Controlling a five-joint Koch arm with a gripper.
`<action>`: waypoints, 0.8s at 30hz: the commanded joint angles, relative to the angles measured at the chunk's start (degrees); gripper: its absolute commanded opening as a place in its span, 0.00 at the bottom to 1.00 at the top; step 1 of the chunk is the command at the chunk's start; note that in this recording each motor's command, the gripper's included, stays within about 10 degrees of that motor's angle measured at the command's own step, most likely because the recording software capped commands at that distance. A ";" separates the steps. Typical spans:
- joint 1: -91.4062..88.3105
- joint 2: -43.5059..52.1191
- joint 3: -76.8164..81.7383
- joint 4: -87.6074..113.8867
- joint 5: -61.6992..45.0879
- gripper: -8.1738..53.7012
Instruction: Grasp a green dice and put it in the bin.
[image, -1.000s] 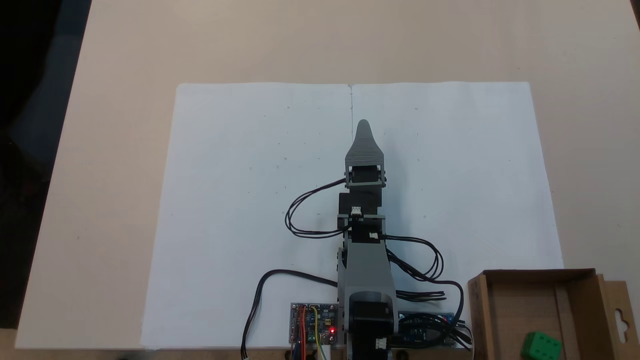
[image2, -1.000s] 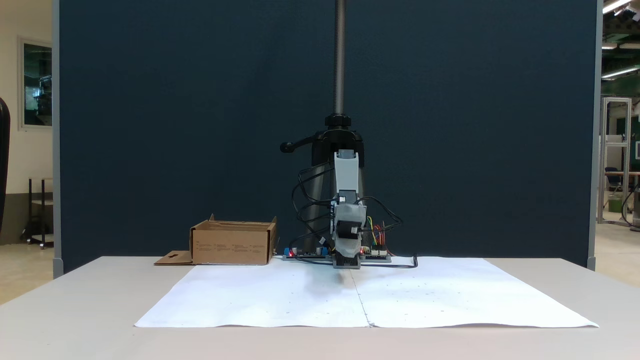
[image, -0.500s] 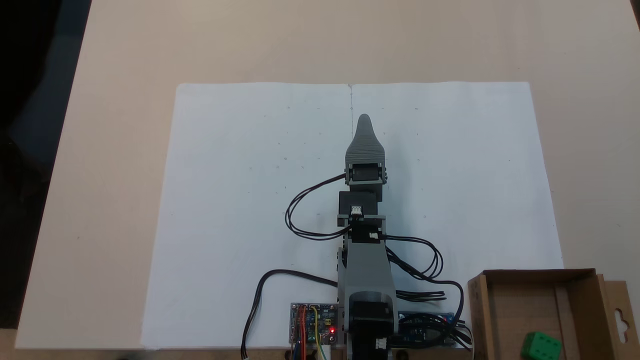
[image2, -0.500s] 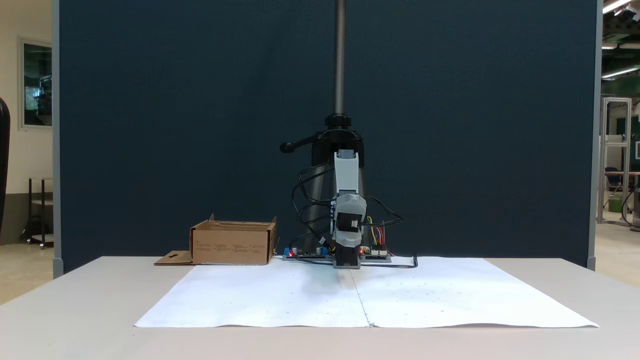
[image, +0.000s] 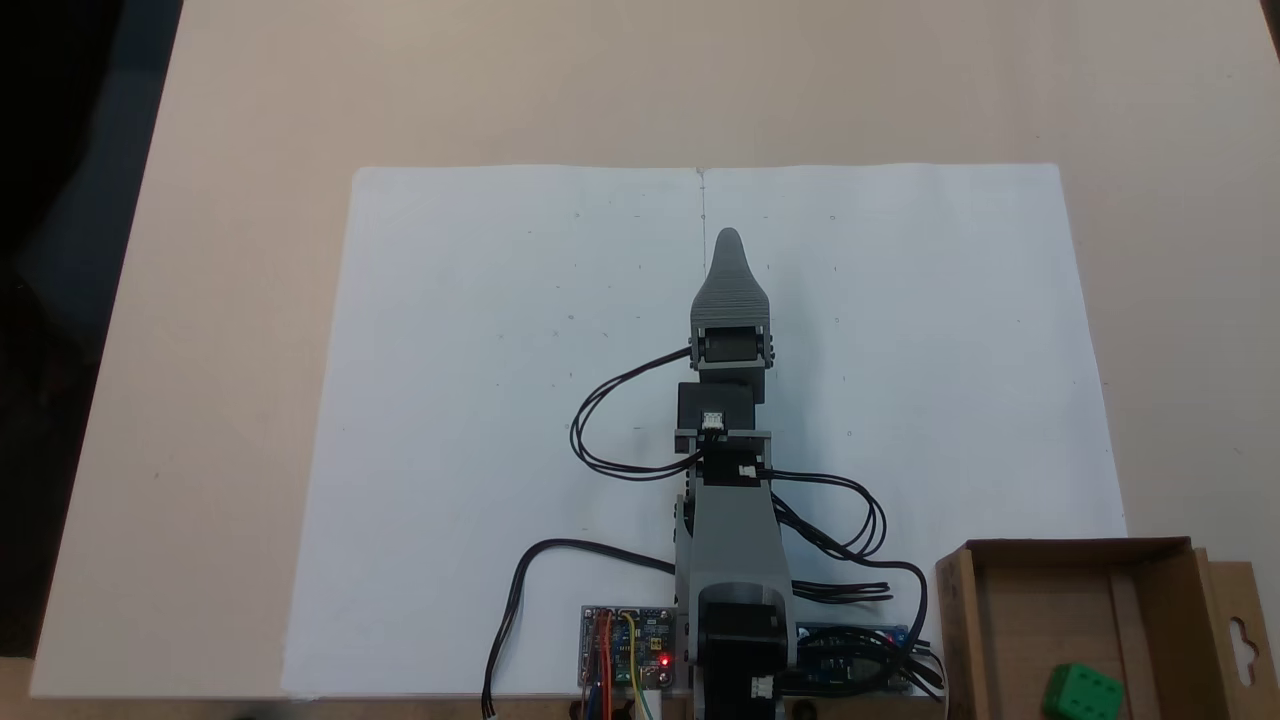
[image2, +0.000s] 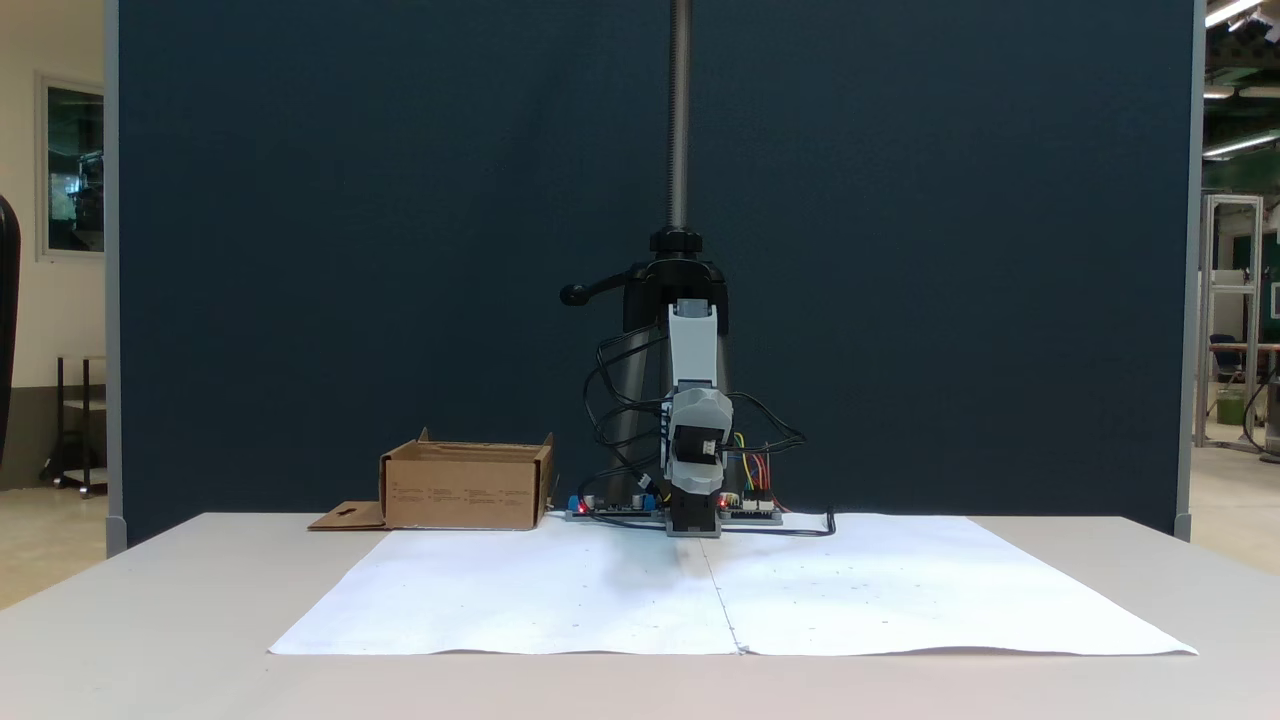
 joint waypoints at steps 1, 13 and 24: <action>-0.26 6.15 4.13 -7.12 3.25 0.87; 1.49 6.15 4.13 -7.29 2.55 0.87; 1.85 6.24 4.13 -9.58 -2.37 0.87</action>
